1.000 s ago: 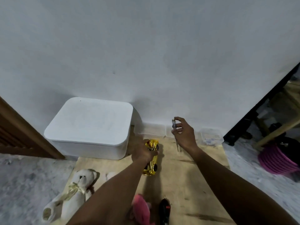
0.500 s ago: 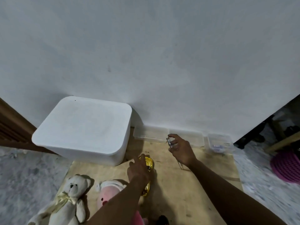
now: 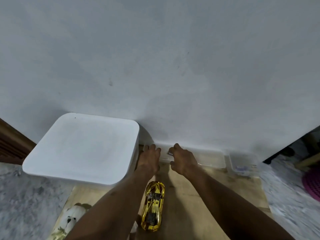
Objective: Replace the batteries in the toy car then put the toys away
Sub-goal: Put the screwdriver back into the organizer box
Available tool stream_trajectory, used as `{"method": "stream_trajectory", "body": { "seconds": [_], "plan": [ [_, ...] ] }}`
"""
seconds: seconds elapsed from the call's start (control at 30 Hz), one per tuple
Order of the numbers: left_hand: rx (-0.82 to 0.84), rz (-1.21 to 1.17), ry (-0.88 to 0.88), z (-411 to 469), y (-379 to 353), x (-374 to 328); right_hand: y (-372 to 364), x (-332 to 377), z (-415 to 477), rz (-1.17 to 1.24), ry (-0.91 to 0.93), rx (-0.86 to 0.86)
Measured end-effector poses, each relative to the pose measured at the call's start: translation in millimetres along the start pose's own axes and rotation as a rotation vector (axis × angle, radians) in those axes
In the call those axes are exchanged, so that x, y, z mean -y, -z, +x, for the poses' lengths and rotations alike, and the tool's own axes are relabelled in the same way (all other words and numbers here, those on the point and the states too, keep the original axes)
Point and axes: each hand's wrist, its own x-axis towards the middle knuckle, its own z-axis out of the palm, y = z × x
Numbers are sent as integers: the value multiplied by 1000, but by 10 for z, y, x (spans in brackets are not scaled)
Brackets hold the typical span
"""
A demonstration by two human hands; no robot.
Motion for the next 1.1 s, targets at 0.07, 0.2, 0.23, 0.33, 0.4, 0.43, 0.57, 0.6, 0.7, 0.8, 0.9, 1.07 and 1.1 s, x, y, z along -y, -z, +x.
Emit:
{"method": "stream_trajectory", "body": {
  "seconds": [0.07,0.2,0.23,0.33,0.4,0.43,0.57,0.6,0.7,0.8,0.9,1.07,1.1],
  "plan": [
    [28,92,-15,85,-10,15,-71,3,73,-92,17,1],
    [47,200,-70,199,-48,4,-220,-34,124,-209,50,8],
    [58,218,-73,217,-43,-1,-241,-32,122,-225,54,5],
    [89,280,-87,239,-22,-3,-273,-16,121,-244,63,-3],
    [96,297,-98,240,-41,13,-286,-23,105,-251,71,-5],
    [98,287,-95,241,-42,25,-290,-30,105,-253,73,-13],
    [40,149,-95,288,-13,51,-281,-68,150,-234,62,-36],
    [24,128,-89,284,10,52,-284,-79,159,-230,62,-34],
    [7,40,-68,293,27,70,-304,-134,163,-218,47,-28],
    [6,-9,-61,289,89,81,-276,-188,141,-138,60,-34],
    [17,-55,-56,309,223,107,-179,-243,56,-17,96,-101],
    [43,-182,-22,369,524,157,-69,-339,-163,174,235,-298],
    [37,-213,-18,383,577,164,-65,-336,-180,169,276,-288]
  ]
}}
